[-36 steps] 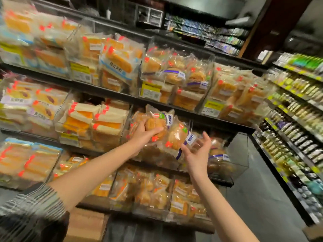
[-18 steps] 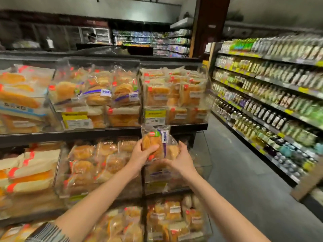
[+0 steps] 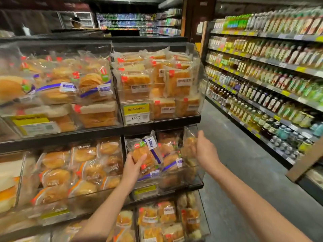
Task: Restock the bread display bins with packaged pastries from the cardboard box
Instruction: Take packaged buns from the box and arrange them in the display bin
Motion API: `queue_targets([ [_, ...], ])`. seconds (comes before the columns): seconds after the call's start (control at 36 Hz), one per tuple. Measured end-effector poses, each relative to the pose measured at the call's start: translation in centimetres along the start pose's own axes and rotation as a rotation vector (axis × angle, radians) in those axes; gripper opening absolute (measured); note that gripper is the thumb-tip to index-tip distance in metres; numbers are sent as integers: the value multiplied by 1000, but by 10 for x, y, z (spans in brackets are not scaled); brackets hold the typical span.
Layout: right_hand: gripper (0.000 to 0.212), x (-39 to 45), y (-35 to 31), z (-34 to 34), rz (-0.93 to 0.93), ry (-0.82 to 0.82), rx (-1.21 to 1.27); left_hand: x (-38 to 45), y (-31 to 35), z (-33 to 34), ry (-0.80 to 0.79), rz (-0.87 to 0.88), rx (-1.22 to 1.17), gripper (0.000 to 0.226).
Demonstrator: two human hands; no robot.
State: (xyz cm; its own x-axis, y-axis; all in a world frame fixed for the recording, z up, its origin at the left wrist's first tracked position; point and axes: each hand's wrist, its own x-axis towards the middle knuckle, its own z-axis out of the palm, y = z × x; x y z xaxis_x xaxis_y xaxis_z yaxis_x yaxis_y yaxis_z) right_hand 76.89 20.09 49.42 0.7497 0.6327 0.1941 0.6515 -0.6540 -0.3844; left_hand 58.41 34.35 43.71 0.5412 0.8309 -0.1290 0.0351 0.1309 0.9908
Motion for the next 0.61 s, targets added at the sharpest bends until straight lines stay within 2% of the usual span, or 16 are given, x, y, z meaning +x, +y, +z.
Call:
queue_targets([
  [0.19,35,26,-3,21,-39,-48,-116,6,-4,3,18,20,24,33],
  [0.33,44,42,1,47,-45,38,-91,6,-6,4,25,44,75,31],
  [0.44,26,55,-3,62,-57,89,-5,8,-8,2,2,54,102,32],
  [0.53,36,65,0,72,-74,95,-58,11,-8,0,-6,44,105,36],
  [0.61,31,65,5,79,-123,36,-169,12,-10,-2,-21,19,88,37],
])
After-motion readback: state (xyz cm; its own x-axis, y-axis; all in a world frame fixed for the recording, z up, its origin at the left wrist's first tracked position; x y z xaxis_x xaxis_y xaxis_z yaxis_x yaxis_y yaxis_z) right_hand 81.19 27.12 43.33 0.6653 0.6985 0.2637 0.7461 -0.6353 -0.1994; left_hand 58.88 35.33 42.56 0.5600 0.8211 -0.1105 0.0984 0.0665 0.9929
